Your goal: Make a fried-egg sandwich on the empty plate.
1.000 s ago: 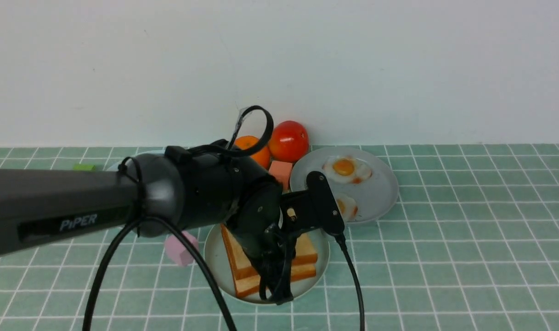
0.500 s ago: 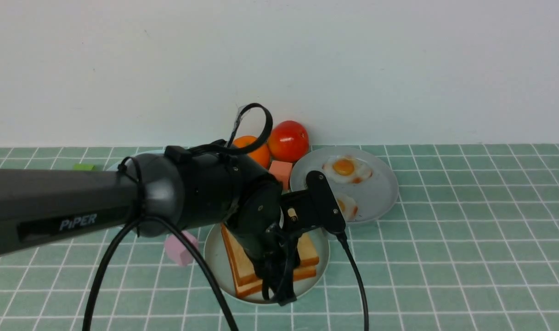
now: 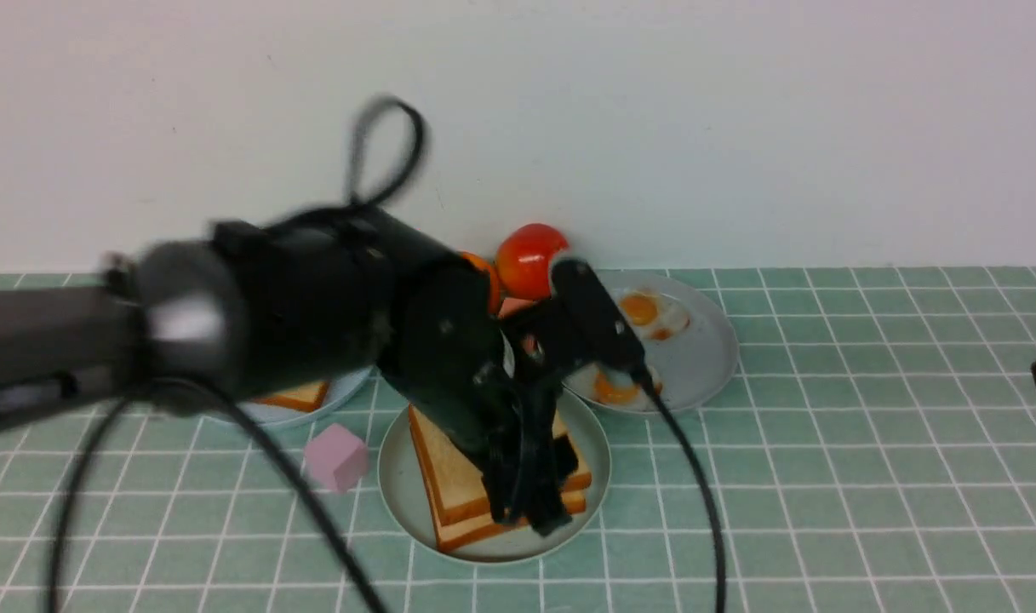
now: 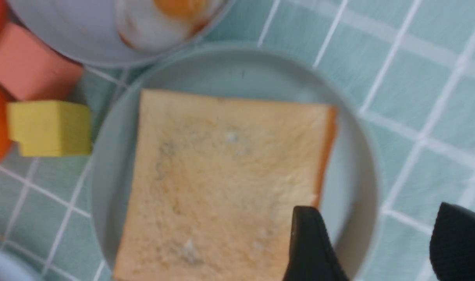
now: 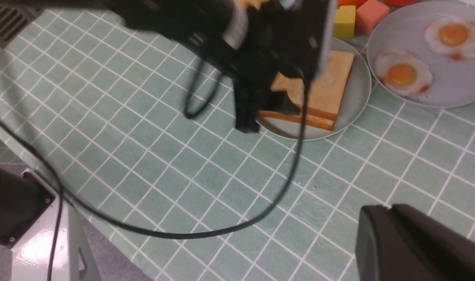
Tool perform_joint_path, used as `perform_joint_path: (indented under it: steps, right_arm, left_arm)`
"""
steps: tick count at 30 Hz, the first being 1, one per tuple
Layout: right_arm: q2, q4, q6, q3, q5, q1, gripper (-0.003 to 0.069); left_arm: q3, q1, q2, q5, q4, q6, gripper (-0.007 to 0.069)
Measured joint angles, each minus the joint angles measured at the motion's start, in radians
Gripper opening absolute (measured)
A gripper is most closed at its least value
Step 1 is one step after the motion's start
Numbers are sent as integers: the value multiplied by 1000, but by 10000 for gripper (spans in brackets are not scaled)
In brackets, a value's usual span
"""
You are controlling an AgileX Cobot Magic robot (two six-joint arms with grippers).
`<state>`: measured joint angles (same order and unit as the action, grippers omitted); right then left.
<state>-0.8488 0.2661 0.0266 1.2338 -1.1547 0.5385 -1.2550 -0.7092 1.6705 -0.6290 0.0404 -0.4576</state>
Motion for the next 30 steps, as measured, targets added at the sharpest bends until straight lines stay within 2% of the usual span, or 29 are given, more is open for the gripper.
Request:
perform_joint_path:
  steps: [2,4,6,7,8,9,10,12,16,18,19,24,29,30]
  right_arm:
    - [0,0,0,0,-1,0,53]
    - [0,-1,0,0,-4,0,53]
    - [3,-14,0,0,-6,0,48]
    - [10,-24,-4,0,-9,0,42]
    - [14,-29,-7,0,-9,0,38]
    - [25,-50,-21,0,-17,0,25]
    - [43,-83,-42,0,-24,0,8]
    - [64,-109,-67,-2,-33,0,1]
    - [190,-227,-186,-81,-49,0,0]
    - [235,-258,-220,-120,-50,0,0]
    - [282,-292,-262,-177,-51,0,0]
    - [433,-378,-371,-357,-29,0,0]
    - [541,-448,-482,-514,106,0,0]
    - [561,-471,-516,-563,188,0,0]
  left_arm:
    - [0,0,-99,-11,46,17,395]
    - [0,0,-205,-10,81,61,339]
    - [1,0,-319,-5,99,119,244]
    - [10,0,-384,4,101,157,167]
    - [13,0,-397,4,101,162,167]
    - [40,0,-489,12,103,201,59]
    - [81,0,-582,19,107,226,4]
    - [138,0,-649,33,112,247,-13]
    - [472,0,-962,142,170,274,-13]
    - [573,0,-1047,180,193,275,-13]
    - [704,0,-1161,265,235,277,-13]
    - [990,0,-1471,515,334,277,-13]
    - [1113,0,-1625,612,357,277,-13]
    - [1131,0,-1640,617,359,277,-13]
